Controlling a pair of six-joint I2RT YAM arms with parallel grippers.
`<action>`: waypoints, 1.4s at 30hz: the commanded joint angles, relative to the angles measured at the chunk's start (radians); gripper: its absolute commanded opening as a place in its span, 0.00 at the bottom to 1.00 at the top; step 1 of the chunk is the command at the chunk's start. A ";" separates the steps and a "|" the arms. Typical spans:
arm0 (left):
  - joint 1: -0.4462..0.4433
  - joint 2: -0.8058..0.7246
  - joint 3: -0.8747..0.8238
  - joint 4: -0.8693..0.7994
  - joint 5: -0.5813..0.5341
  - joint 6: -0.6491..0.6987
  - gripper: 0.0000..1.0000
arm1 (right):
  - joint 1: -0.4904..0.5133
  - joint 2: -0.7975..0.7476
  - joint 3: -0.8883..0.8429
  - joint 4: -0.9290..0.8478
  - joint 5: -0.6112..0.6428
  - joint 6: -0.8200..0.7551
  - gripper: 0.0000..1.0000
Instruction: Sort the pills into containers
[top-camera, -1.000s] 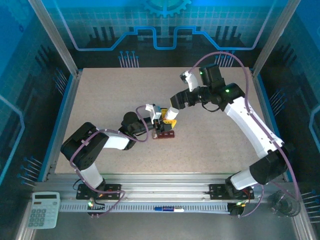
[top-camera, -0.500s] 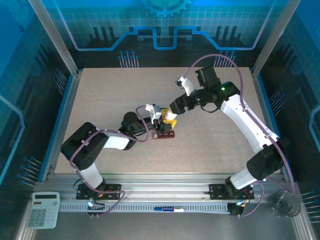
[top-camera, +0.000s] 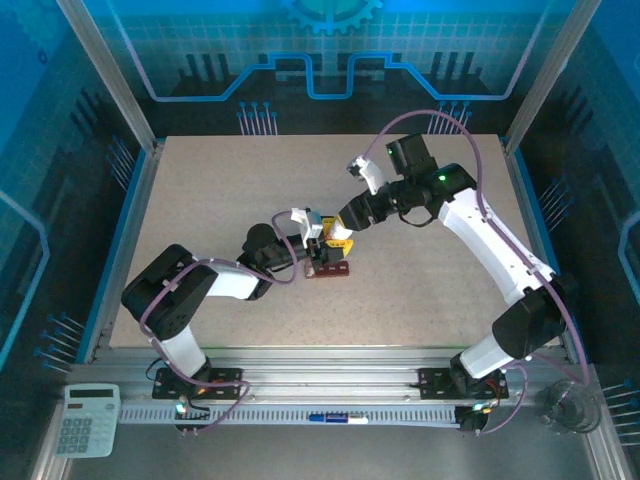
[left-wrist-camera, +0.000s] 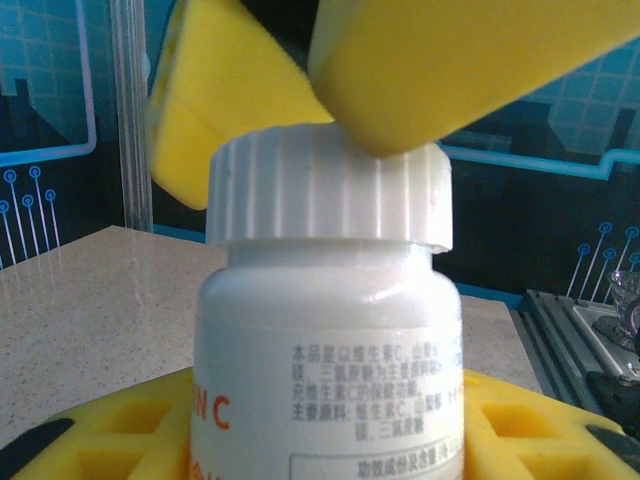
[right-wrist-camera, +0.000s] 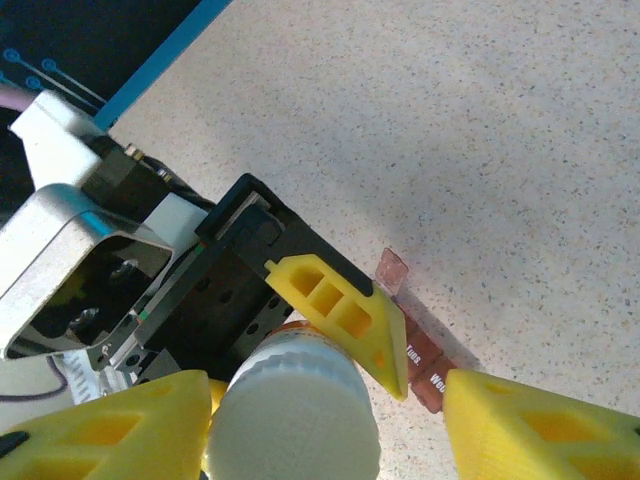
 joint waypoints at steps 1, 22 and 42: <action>-0.004 -0.025 0.023 0.057 0.003 0.004 0.00 | 0.016 0.015 0.004 -0.030 -0.002 -0.005 0.58; -0.004 -0.017 0.028 0.057 0.002 0.000 0.00 | 0.088 -0.123 -0.260 0.218 0.253 0.544 0.35; -0.004 -0.025 0.022 0.057 0.003 0.003 0.00 | 0.024 -0.129 -0.065 0.156 0.164 0.378 0.76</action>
